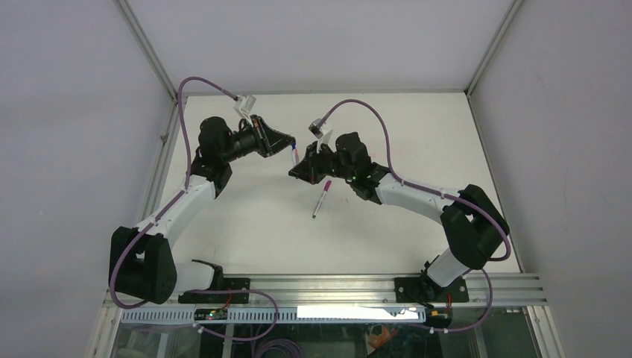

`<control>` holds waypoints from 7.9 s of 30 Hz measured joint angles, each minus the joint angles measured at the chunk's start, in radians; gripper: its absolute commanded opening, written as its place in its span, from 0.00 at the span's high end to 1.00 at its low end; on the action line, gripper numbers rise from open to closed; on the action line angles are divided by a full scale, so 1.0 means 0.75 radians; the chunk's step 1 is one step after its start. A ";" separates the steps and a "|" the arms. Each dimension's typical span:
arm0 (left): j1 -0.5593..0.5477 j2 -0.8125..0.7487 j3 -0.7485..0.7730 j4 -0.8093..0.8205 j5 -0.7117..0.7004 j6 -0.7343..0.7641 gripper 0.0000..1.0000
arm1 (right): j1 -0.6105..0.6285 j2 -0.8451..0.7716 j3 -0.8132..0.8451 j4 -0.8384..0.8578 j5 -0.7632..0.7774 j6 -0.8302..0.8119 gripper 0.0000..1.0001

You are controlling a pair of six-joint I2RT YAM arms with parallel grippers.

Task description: Insert the pens into the pen caps

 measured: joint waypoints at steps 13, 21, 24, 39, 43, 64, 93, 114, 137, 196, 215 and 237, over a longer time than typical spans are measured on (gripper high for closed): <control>0.001 -0.003 0.010 -0.035 -0.008 0.027 1.00 | -0.001 0.000 0.000 -0.011 -0.001 -0.005 1.00; 0.018 -0.009 0.012 -0.047 -0.025 0.031 1.00 | -0.001 0.000 0.000 -0.010 -0.004 -0.006 1.00; 0.026 -0.009 0.012 -0.047 -0.026 0.032 1.00 | -0.001 0.000 0.000 -0.011 -0.004 -0.007 1.00; 0.026 -0.009 0.012 -0.048 -0.024 0.031 1.00 | 0.001 0.002 0.023 -0.043 -0.010 -0.022 1.00; 0.026 -0.009 0.012 -0.047 -0.023 0.031 1.00 | 0.002 0.002 0.045 -0.049 -0.010 -0.032 1.00; 0.026 -0.009 0.012 -0.047 -0.022 0.031 1.00 | 0.007 0.024 0.053 -0.061 -0.010 -0.044 1.00; 0.036 -0.019 0.012 -0.048 -0.024 0.031 1.00 | 0.007 0.026 0.053 -0.061 -0.003 -0.055 1.00; 0.036 -0.019 0.012 -0.048 -0.024 0.031 1.00 | 0.007 0.026 0.053 -0.064 0.002 -0.080 1.00; 0.036 0.024 0.012 -0.050 -0.023 0.060 1.00 | 0.007 0.026 0.076 -0.078 0.026 -0.111 1.00; 0.093 0.063 -0.017 0.162 0.150 -0.076 1.00 | 0.007 0.028 0.089 -0.111 0.024 -0.115 1.00; 0.067 0.049 -0.091 0.193 0.145 -0.068 1.00 | 0.007 0.030 0.089 -0.189 0.020 -0.119 1.00; 0.022 -0.018 -0.130 0.066 0.065 0.074 1.00 | 0.012 0.029 0.089 -0.217 0.025 -0.151 1.00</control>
